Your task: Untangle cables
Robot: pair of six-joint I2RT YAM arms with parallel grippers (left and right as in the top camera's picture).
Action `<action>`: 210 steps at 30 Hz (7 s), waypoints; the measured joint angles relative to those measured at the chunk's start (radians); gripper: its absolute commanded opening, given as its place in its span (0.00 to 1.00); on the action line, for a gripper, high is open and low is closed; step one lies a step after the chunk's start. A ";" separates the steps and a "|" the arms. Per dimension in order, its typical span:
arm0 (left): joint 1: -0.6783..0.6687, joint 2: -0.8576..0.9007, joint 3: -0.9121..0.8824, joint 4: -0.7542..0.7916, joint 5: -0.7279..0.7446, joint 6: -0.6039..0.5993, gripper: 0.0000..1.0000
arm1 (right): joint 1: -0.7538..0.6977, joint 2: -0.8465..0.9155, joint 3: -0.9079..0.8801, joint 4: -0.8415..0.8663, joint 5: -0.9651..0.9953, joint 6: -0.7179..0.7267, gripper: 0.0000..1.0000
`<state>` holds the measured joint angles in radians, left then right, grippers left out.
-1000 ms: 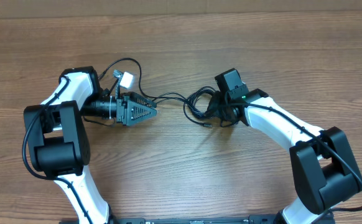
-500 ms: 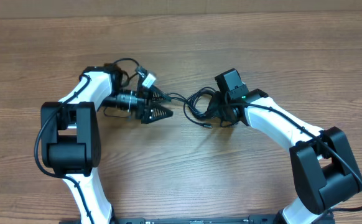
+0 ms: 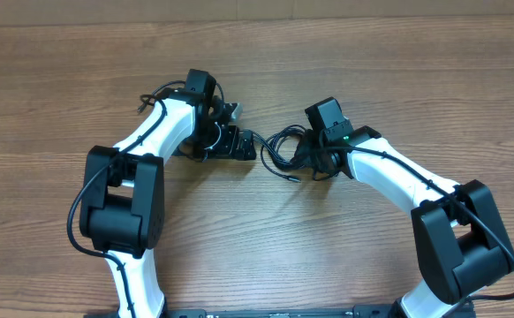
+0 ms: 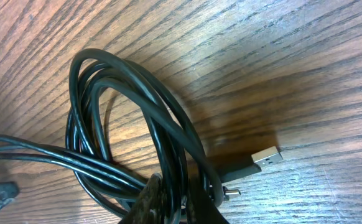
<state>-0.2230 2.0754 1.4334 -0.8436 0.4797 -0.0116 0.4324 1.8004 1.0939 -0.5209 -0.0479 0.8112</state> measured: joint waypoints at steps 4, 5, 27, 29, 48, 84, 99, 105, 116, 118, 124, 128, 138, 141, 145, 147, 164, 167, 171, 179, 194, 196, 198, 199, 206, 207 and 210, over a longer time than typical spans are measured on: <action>0.001 -0.010 0.001 0.003 -0.115 -0.131 1.00 | 0.000 0.000 0.000 -0.003 -0.011 0.000 0.09; 0.001 -0.010 0.001 0.005 -0.102 -0.141 1.00 | 0.000 0.000 0.000 -0.003 -0.026 0.000 0.09; -0.074 -0.010 -0.006 0.073 0.074 -0.225 0.33 | -0.095 0.000 0.006 -0.011 -0.251 -0.090 0.62; -0.093 -0.009 -0.006 0.117 0.053 -0.303 0.54 | -0.090 0.000 0.006 0.013 -0.219 -0.098 0.62; -0.218 0.016 -0.007 0.171 -0.119 -0.588 0.19 | 0.003 0.000 -0.002 0.109 0.029 -0.108 0.40; 0.000 0.016 -0.007 0.162 0.636 0.000 0.04 | 0.003 0.000 -0.003 -0.041 -0.129 -0.072 0.88; 0.034 0.016 -0.007 0.127 0.649 0.002 0.04 | 0.003 0.000 -0.004 -0.075 -0.196 -0.163 0.98; 0.034 0.016 -0.007 0.133 0.377 -0.245 0.04 | 0.016 0.000 -0.004 -0.136 -0.260 -0.131 0.98; -0.037 0.016 -0.008 0.127 0.229 -0.340 0.41 | 0.052 0.000 -0.004 -0.184 -0.207 -0.093 1.00; -0.077 0.016 -0.008 0.118 0.179 -0.364 0.50 | 0.048 0.000 -0.004 -0.200 -0.195 -0.089 1.00; -0.117 0.016 -0.008 0.115 0.095 -0.394 0.43 | -0.039 0.000 -0.005 -0.258 -0.179 -0.113 1.00; -0.135 0.016 -0.008 0.108 0.033 -0.435 0.32 | -0.043 0.000 -0.005 -0.249 -0.179 -0.120 1.00; -0.152 0.016 -0.008 0.122 0.070 -0.428 0.04 | -0.043 0.000 -0.005 -0.243 -0.179 -0.125 1.00; -0.098 0.016 -0.008 0.133 0.207 -0.345 0.04 | -0.043 0.000 -0.005 -0.243 -0.198 -0.124 1.00; 0.000 0.017 -0.008 0.137 0.383 -0.240 0.04 | -0.039 0.000 -0.005 -0.243 -0.227 -0.124 1.00; 0.027 0.018 -0.008 0.137 0.443 -0.200 0.04 | -0.021 0.000 -0.005 -0.240 -0.238 -0.124 1.00; 0.029 0.018 -0.008 0.061 0.291 -0.037 0.11 | 0.028 0.000 -0.005 -0.186 -0.189 -0.128 1.00; 0.029 0.018 -0.008 0.045 0.206 -0.033 0.12 | 0.026 0.000 -0.005 -0.174 -0.181 -0.127 1.00; 0.029 0.018 -0.008 0.029 0.060 -0.045 0.13 | 0.026 0.000 -0.005 -0.160 -0.180 -0.127 1.00; 0.029 0.018 -0.008 0.029 0.066 -0.087 0.54 | 0.026 0.000 -0.005 -0.166 -0.176 -0.127 1.00; -0.097 0.018 -0.008 0.137 0.136 -0.156 0.41 | -0.084 0.000 -0.006 -0.178 -0.173 -0.156 0.70; -0.111 0.018 -0.008 0.148 0.106 -0.184 0.26 | -0.084 0.000 -0.006 -0.158 -0.183 -0.161 0.61; -0.122 0.018 -0.008 0.161 0.082 -0.207 0.04 | -0.084 0.000 -0.006 -0.150 -0.191 -0.157 0.59; -0.124 0.018 -0.008 0.161 0.081 -0.215 0.04 | -0.084 0.000 -0.006 -0.147 -0.193 -0.157 0.61; -0.087 0.018 -0.008 0.167 0.280 -0.124 0.04 | -0.083 0.000 -0.006 -0.141 -0.248 -0.157 0.80; -0.068 0.018 -0.008 0.168 0.333 -0.089 0.04 | -0.083 0.000 -0.006 -0.142 -0.253 -0.154 0.78; -0.011 0.018 -0.008 0.156 0.540 0.054 0.04 | -0.083 0.000 -0.006 -0.143 -0.282 -0.136 0.73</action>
<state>-0.2340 2.0930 1.4254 -0.6876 1.0199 0.0425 0.3492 1.8004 1.0878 -0.6643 -0.3294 0.6754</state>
